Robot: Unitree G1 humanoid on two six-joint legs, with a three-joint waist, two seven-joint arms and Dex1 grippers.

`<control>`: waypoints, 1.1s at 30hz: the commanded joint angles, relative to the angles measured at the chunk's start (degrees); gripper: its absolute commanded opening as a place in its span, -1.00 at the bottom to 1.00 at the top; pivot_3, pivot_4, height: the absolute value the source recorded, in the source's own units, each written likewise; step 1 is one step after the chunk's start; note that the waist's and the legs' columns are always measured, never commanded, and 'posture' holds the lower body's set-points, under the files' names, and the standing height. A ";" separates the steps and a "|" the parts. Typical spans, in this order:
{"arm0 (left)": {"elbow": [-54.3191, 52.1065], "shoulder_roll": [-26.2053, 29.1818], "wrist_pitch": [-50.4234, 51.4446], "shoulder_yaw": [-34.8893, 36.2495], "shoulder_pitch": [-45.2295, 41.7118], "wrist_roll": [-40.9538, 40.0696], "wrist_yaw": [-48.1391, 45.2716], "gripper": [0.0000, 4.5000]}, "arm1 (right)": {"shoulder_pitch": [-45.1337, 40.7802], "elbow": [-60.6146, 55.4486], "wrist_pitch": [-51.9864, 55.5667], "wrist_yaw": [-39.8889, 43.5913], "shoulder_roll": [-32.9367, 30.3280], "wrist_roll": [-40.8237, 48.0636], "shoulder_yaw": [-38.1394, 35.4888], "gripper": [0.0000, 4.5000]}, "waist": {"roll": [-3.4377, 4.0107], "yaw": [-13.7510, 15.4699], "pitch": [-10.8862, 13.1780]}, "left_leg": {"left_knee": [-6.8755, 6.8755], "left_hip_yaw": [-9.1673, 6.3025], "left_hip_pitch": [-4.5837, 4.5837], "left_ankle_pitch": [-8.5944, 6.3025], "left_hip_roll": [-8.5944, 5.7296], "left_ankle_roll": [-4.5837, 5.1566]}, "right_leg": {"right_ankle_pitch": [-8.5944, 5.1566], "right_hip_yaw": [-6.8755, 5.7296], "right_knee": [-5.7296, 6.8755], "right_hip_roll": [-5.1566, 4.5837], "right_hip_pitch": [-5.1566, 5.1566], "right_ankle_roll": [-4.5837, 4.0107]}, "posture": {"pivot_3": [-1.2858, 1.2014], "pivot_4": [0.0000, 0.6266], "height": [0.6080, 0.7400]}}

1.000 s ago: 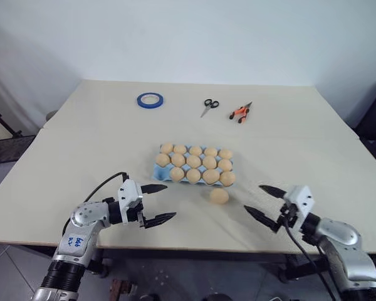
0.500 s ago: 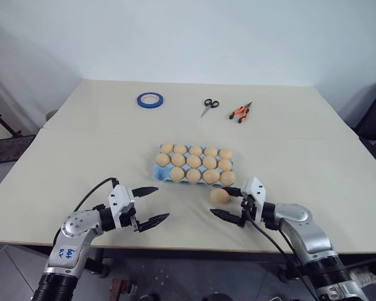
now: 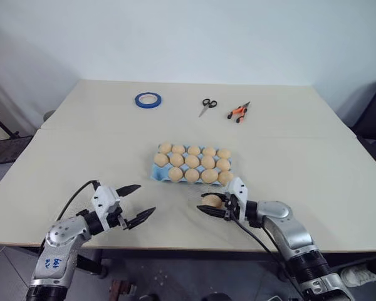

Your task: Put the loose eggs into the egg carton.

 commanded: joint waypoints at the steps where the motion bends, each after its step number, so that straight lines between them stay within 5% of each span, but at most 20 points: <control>1: -2.01 -0.54 -0.08 3.20 2.01 -1.44 2.98 1.00 | -5.44 -4.33 3.26 -3.13 4.45 1.53 0.89 -0.24 | 0.00 -0.01 0.00 | 0.00 -0.02 0.00 0.01 0.01 -0.02 | 0.00 0.00 0.03 0.01 -0.01 -0.01 | 0.03 -0.52 1.00; 16: -6.81 -1.61 1.24 6.64 7.26 -2.25 9.28 1.00 | -34.55 44.14 -13.93 -21.91 22.45 -11.61 0.08 -0.24 | -0.04 -0.38 -0.02 | -0.08 0.11 -0.08 -0.03 -0.07 -0.02 | -0.01 -0.21 -0.09 -0.09 -0.09 -0.03 | 0.03 -0.52 1.00; 17: -7.20 -1.60 1.30 6.83 7.47 -2.37 9.51 1.00 | -34.79 45.02 -14.65 -21.23 22.86 -11.11 -0.51 -0.09 | -0.05 -0.59 -0.02 | -0.09 0.13 -0.07 -0.04 -0.06 -0.03 | -0.01 -0.22 -0.08 -0.08 -0.09 -0.03 | 0.03 -0.52 1.00; 24: -8.40 -1.69 1.76 7.17 8.02 -2.99 10.18 1.00 | -33.08 37.46 -14.19 -13.18 23.06 -8.30 -1.25 0.98 | -0.05 -1.31 -0.02 | -0.11 0.13 -0.07 -0.04 -0.01 -0.06 | -0.01 -0.22 -0.03 -0.04 -0.13 -0.04 | 0.03 -0.52 1.00; 28: -8.07 -1.70 1.88 6.66 7.53 -3.10 9.98 1.00 | -30.18 27.74 -9.49 -11.41 21.34 -6.93 -1.30 0.99 | -0.05 -1.21 -0.02 | -0.14 0.12 -0.09 -0.04 0.00 -0.07 | -0.01 -0.20 -0.02 -0.03 -0.15 -0.04 | 0.03 -0.52 1.00; 33: -6.95 -1.16 2.78 4.49 4.35 -2.69 8.51 1.00 | -18.27 6.31 -4.63 -7.46 10.10 -2.82 -4.62 0.99 | -0.12 0.61 -0.07 | -0.14 -0.09 -0.14 -0.07 -0.09 -0.07 | -0.02 -0.20 -0.24 -0.18 -0.03 -0.04 | 0.03 -0.52 1.00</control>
